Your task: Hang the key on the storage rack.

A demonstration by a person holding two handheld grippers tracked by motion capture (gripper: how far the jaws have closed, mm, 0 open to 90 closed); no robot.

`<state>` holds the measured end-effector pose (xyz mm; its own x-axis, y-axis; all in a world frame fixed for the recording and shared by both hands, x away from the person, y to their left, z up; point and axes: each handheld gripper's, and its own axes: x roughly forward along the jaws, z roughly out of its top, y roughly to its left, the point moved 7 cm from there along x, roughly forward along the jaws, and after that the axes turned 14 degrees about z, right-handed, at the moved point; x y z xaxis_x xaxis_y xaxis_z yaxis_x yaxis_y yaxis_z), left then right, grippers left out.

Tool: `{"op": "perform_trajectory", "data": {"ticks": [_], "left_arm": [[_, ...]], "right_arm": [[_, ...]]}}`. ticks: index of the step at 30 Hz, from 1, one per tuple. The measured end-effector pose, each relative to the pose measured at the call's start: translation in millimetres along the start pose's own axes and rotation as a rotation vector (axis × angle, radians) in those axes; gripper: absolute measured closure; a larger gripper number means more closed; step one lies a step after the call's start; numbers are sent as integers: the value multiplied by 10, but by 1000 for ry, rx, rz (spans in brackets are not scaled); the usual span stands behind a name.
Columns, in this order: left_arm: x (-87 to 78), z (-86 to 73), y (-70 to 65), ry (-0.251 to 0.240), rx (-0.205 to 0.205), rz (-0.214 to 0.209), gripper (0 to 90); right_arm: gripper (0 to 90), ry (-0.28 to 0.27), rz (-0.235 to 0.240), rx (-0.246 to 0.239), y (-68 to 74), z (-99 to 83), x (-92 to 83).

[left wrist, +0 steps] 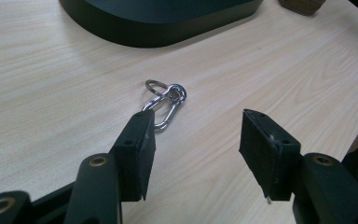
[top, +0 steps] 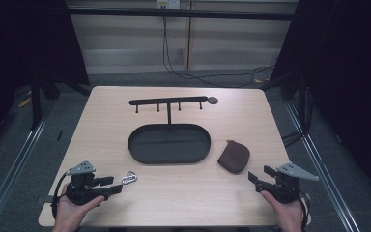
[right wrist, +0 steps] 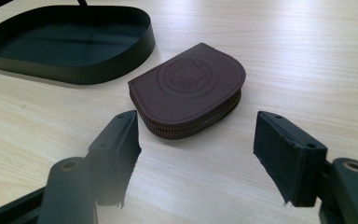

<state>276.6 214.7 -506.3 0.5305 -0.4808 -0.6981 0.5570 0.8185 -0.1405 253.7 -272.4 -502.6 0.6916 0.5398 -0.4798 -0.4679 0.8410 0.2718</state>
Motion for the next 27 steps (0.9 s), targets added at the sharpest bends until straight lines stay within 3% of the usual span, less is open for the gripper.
{"op": "perform_trajectory", "data": {"ticks": [5, 8, 11, 12, 14, 16, 23, 27], "left_arm": [[2, 3, -5, 0, 0, -8, 482], [-4, -4, 14, 11, -19, 10, 479], [-6, -4, 12, 18, -20, 5, 505], [-8, -1, -5, 21, 0, 3, 515], [-20, 10, -28, 20, -3, -6, 526], [-40, 29, -50, 20, 2, -7, 527], [-53, 107, -72, 23, 20, 43, 555], [-60, 134, -101, 17, 18, 1, 539]], "right_arm": [[314, 13, 27, 23, 13, -6, 6], [303, 29, 50, 40, 40, -8, 6], [277, 33, 44, 47, 25, -16, -1], [259, 20, 39, 62, 3, -12, -13], [258, -4, 61, 69, 4, 13, -20], [250, -6, 53, 57, 4, 23, -5], [262, 28, 93, 66, 44, 12, 53], [256, 15, 108, 51, 64, 32, 46]]}}
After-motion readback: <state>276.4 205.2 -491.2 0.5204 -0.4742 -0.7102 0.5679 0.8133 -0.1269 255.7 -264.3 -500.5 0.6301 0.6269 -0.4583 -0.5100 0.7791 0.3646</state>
